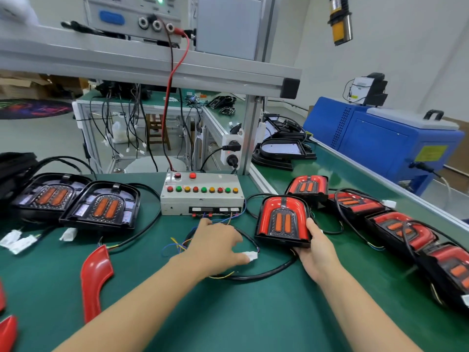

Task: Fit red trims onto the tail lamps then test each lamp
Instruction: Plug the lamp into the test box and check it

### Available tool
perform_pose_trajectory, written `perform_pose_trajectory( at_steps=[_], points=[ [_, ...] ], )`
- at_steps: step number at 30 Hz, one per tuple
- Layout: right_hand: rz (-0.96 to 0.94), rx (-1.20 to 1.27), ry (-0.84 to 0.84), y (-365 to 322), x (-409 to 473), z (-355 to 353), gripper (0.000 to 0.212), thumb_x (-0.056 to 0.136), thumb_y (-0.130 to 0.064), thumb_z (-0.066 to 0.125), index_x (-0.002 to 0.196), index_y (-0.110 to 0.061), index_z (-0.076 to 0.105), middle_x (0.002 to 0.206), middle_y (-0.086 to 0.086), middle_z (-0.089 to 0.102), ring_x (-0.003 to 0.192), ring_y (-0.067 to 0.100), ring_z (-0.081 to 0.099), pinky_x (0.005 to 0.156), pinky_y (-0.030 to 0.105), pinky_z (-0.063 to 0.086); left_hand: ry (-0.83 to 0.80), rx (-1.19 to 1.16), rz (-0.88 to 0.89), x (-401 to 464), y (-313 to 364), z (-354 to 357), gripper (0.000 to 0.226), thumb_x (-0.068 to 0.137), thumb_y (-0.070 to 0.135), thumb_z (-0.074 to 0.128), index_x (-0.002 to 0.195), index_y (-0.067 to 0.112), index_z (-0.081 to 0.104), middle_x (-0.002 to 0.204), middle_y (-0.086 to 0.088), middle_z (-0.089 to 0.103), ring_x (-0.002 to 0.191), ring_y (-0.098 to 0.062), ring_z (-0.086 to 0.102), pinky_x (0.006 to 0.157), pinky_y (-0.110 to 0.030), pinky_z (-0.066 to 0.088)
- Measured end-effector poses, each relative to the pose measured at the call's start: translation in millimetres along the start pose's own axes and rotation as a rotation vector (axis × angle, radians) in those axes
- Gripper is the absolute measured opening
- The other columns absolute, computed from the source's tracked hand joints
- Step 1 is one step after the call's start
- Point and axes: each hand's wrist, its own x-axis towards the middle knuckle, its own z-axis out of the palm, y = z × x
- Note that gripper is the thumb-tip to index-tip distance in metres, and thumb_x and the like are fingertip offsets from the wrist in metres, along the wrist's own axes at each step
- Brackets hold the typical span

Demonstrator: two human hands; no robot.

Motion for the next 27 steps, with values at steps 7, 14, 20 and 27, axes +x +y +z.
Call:
perform_pose_trajectory(
  at_steps=[7, 14, 20, 27],
  points=[
    [-0.012, -0.221, 0.043, -3.6, -2.7, 6.5, 0.030, 0.101, -0.026, 0.047, 0.123, -0.009, 0.058, 0.109, 0.010, 0.070, 0.096, 0.023, 0.066, 0.092, 0.043, 0.051, 0.078, -0.051, -0.031, -6.2, 2.8, 14.6, 0.026, 0.086, 0.036, 0.055, 0.066, 0.019, 0.048, 0.069, -0.002, 0.054, 0.068, -0.023, 0.040, 0.089, -0.033, 0.032],
    [-0.349, -0.959, 0.128, -7.8, -26.6, 9.0, 0.043, 0.099, -0.027, 0.048, 0.137, -0.008, 0.047, 0.139, 0.011, 0.049, 0.127, 0.027, 0.043, 0.099, 0.035, 0.032, 0.264, -0.132, -0.030, -12.9, -3.9, 6.8, 0.020, 0.090, 0.035, 0.053, 0.079, 0.021, 0.062, 0.063, 0.004, 0.052, 0.066, -0.019, 0.039, 0.086, -0.029, 0.034],
    [-0.953, -1.308, -0.121, -0.9, -57.9, 24.9, 0.034, 0.088, -0.019, 0.068, 0.121, -0.018, 0.064, 0.124, -0.004, 0.061, 0.123, 0.016, 0.049, 0.112, 0.045, 0.025, 0.363, -0.203, -0.015, -18.8, -8.9, -2.7, 0.018, 0.091, 0.034, 0.053, 0.094, 0.025, 0.068, 0.087, 0.005, 0.070, 0.082, -0.021, 0.057, 0.072, -0.028, 0.031],
    [-0.855, -1.267, -0.478, 21.8, -66.1, 44.6, 0.030, 0.092, -0.036, 0.062, 0.122, -0.035, 0.062, 0.109, -0.034, 0.052, 0.109, -0.026, 0.036, 0.115, 0.025, -0.008, 0.459, -0.488, 0.025, -27.9, -18.5, -7.1, 0.011, 0.085, 0.028, 0.066, 0.094, 0.030, 0.071, 0.088, 0.013, 0.073, 0.087, -0.001, 0.065, 0.082, -0.022, 0.046]
  ],
)
